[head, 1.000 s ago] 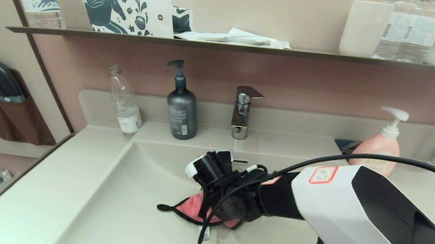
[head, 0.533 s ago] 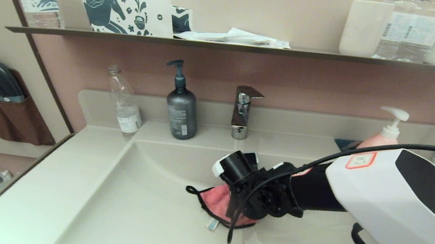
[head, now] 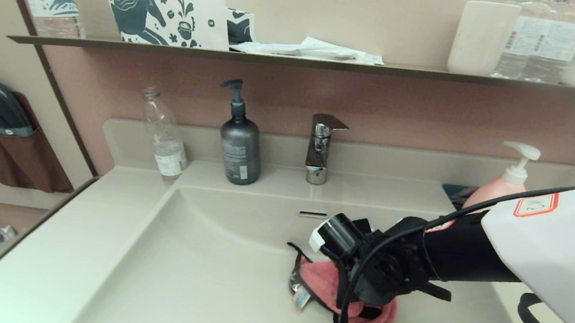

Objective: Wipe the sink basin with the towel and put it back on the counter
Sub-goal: Wipe the sink

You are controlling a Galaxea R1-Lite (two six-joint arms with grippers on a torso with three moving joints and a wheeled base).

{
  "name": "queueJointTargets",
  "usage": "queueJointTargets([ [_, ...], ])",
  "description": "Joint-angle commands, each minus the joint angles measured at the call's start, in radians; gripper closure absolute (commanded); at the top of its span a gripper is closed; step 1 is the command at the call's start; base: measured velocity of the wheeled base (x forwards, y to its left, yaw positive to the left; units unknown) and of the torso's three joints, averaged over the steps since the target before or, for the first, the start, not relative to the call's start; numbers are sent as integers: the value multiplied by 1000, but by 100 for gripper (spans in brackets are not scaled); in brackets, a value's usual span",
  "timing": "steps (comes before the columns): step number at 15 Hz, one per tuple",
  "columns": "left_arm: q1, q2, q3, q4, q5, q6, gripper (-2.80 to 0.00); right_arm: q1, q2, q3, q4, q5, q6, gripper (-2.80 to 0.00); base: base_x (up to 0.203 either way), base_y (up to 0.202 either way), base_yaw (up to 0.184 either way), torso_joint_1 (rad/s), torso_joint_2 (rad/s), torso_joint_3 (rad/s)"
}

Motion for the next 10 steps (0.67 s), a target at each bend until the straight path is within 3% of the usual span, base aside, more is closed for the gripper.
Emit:
queueJointTargets([
  [1,-1,2,0,0,0,0,0,7,4,19,58,24,29,0,0,0,0,0,0,0],
  [8,0,2,0,0,0,0,0,73,13,11,104,223,97,0,0,0,0,0,0,0],
  [10,1,2,0,0,0,0,0,96,23,8,107,249,115,0,0,0,0,0,0,0],
])
